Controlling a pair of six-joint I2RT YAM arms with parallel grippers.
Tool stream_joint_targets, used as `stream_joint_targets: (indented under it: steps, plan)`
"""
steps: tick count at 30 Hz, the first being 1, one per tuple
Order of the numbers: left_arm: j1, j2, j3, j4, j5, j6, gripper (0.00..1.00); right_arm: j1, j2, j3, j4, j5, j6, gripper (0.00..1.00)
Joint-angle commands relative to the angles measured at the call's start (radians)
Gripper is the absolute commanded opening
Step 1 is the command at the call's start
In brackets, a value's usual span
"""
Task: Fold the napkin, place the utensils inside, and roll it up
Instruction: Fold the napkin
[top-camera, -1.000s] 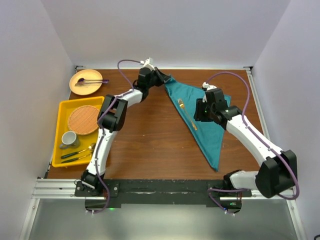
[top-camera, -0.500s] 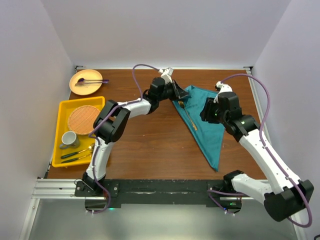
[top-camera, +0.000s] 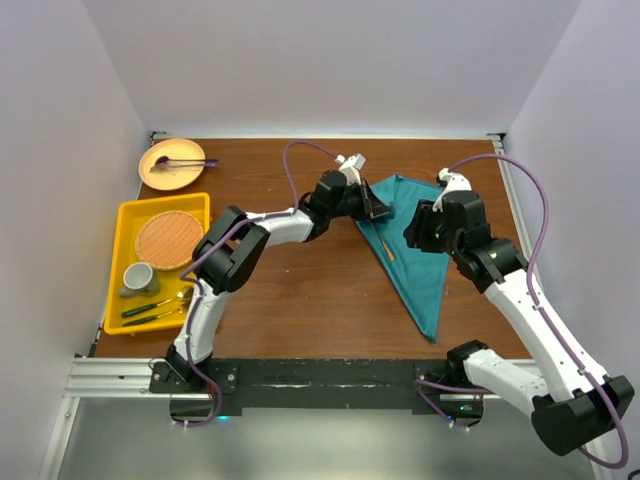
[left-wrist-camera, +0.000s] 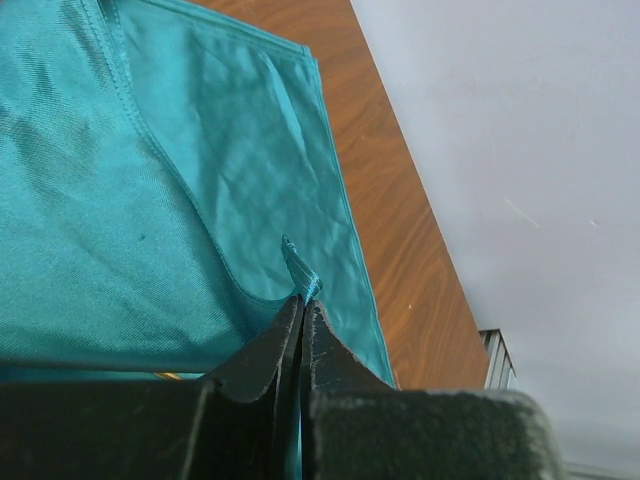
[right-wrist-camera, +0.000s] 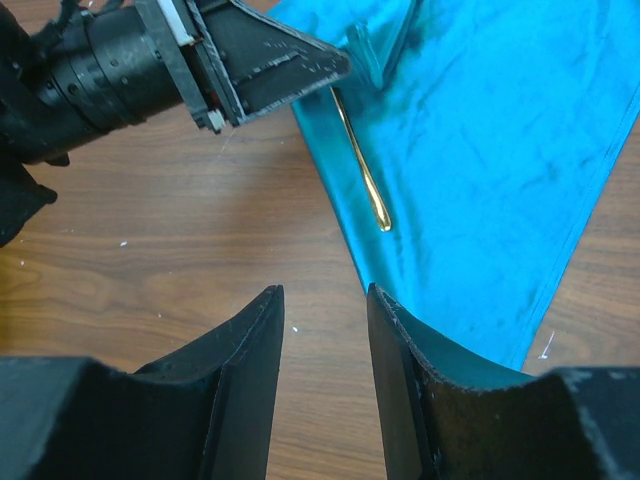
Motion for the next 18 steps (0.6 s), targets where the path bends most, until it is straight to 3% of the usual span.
stream_joint_targets:
  steps: [1,18]
  plan:
    - [-0.020,-0.035,0.008,0.009,-0.011,0.034,0.03,0.000,-0.030,-0.013,0.003,0.027,0.013,0.43]
    - [-0.060,-0.026,-0.072,-0.014,0.021,0.028,0.05,0.000,-0.022,-0.046,0.020,0.013,0.032,0.45]
